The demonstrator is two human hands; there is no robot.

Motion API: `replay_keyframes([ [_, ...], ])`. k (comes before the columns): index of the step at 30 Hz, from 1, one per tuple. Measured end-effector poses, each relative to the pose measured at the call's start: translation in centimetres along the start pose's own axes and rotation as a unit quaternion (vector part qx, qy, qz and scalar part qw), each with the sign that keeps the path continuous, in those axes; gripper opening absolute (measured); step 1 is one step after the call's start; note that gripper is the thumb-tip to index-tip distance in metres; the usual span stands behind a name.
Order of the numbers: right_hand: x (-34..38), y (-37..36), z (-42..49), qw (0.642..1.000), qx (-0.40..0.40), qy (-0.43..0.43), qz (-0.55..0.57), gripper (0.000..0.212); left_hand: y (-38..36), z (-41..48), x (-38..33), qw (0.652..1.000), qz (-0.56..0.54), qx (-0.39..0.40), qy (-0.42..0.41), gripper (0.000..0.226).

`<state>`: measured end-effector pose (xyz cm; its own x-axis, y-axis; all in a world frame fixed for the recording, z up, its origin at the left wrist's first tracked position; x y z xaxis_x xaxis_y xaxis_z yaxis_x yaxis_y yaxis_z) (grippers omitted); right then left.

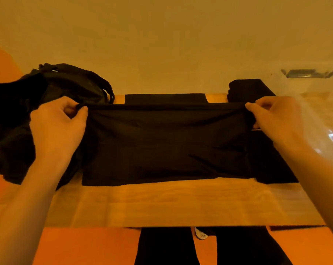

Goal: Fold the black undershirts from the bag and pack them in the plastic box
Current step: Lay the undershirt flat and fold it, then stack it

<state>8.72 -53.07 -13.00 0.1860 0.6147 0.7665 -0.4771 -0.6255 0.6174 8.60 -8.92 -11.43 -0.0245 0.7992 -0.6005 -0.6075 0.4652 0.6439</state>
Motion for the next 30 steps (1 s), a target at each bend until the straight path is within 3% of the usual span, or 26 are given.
replay_keyframes([
  [4,1.5,-1.2,1.8,0.993,-0.026,0.073,-0.093,0.025,-2.0,1.8,-0.8,0.999,0.035,-0.004,0.001,0.015],
  [10,3.2,-3.2,4.8,0.975,-0.048,0.115,-0.182,0.019,-4.7,4.2,-0.7,0.990,0.134,-0.010,-0.041,0.020],
  [15,3.0,-5.0,6.9,0.964,-0.055,0.120,-0.229,0.031,-6.3,5.4,-0.9,0.984,0.173,-0.014,-0.039,0.019],
  [23,1.9,-7.7,8.5,0.931,-0.056,0.145,-0.330,0.033,-8.5,5.9,-0.3,0.982,0.183,0.000,-0.054,0.031],
  [26,3.2,-7.6,6.1,0.918,-0.059,0.211,-0.330,0.037,-7.6,4.0,-1.7,0.990,0.108,0.009,-0.086,0.039],
  [28,3.3,-7.8,1.7,0.912,-0.020,0.287,-0.292,0.032,-7.1,0.5,-3.0,0.986,0.073,0.042,-0.144,0.033],
  [30,2.1,-8.9,-3.3,0.899,0.081,0.326,-0.280,0.044,-8.1,-3.7,-3.4,0.968,0.082,0.136,-0.194,0.043],
])
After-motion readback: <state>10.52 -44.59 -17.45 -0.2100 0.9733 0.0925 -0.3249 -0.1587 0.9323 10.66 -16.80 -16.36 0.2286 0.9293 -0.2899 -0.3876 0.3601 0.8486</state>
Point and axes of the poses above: each hand's wrist, its own z-axis towards the middle knuckle, its own y-axis out of the back of the hand, x = y × z, the point moved 4 cm from there along z, towards the middle knuckle, and after that the axes turned 5 degrees about -x, right-handed, at the moved point
